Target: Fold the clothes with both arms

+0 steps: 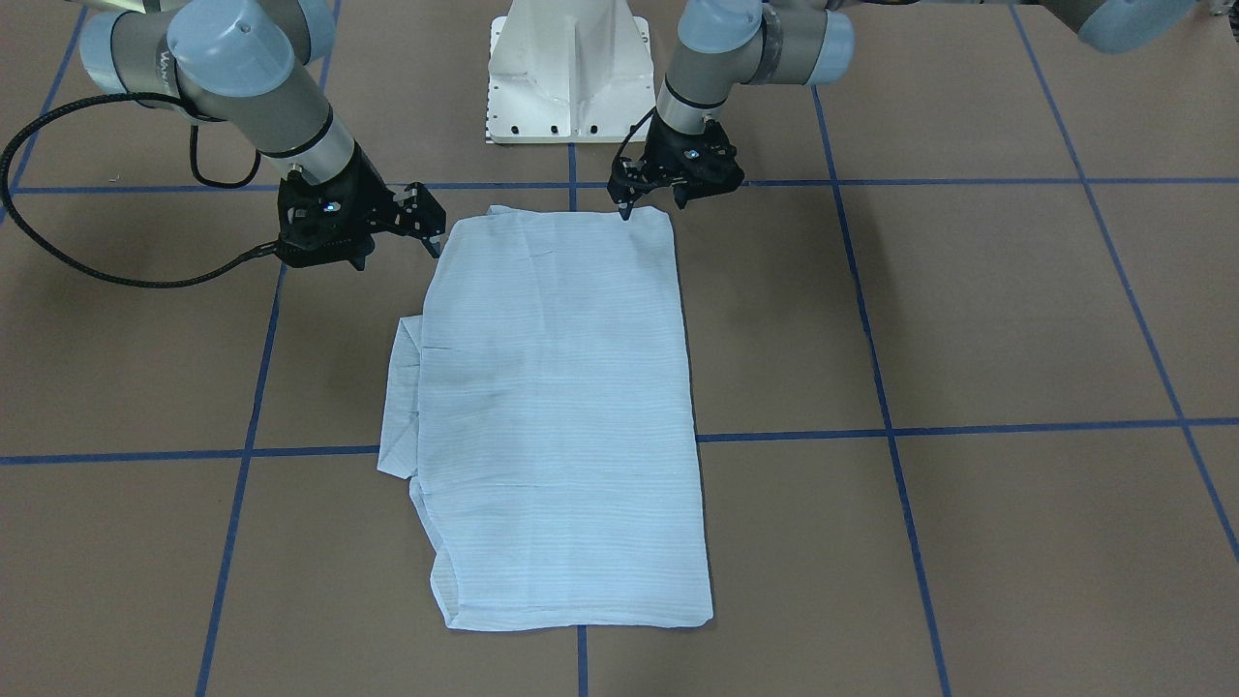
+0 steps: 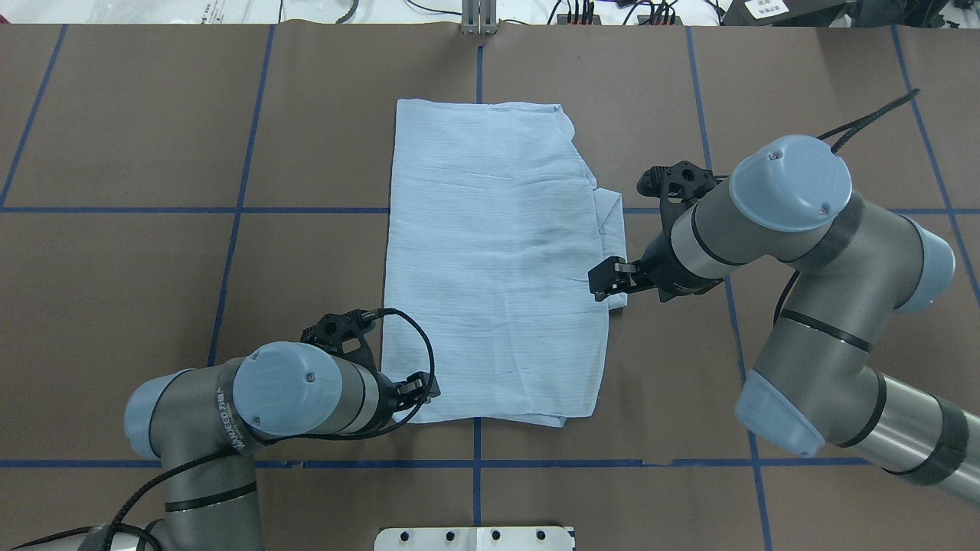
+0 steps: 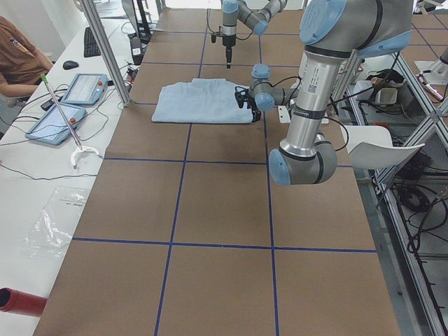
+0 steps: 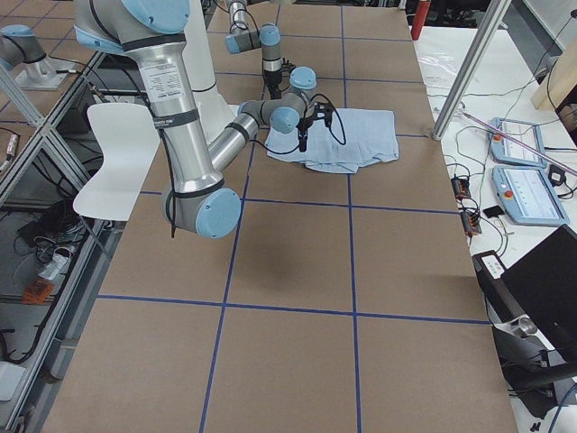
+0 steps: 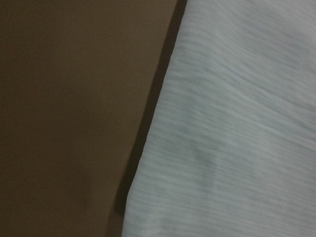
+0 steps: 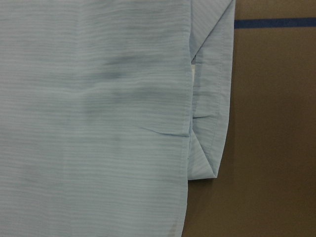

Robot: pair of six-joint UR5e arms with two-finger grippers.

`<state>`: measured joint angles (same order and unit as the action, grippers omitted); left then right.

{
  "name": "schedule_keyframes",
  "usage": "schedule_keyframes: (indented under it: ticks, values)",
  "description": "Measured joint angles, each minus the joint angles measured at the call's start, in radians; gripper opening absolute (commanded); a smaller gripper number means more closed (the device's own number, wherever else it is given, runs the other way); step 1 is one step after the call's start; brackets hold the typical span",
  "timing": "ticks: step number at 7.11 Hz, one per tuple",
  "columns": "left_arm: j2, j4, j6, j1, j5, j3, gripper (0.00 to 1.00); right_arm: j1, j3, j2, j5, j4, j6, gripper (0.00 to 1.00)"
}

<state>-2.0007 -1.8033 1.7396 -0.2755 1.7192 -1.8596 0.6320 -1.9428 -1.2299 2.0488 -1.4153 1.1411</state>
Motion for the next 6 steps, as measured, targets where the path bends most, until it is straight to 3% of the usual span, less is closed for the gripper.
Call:
schedule_keyframes:
  ticks: [4,6]
  values:
    - [-0.007,0.008,0.001,-0.027,-0.002,0.032,0.66,-0.006,-0.007,-0.002,-0.005,-0.007,0.008,1.00]
    - [-0.009,0.009,0.001,-0.033,-0.002,0.040,0.65,-0.006,-0.007,-0.003,-0.005,-0.007,0.008,1.00]
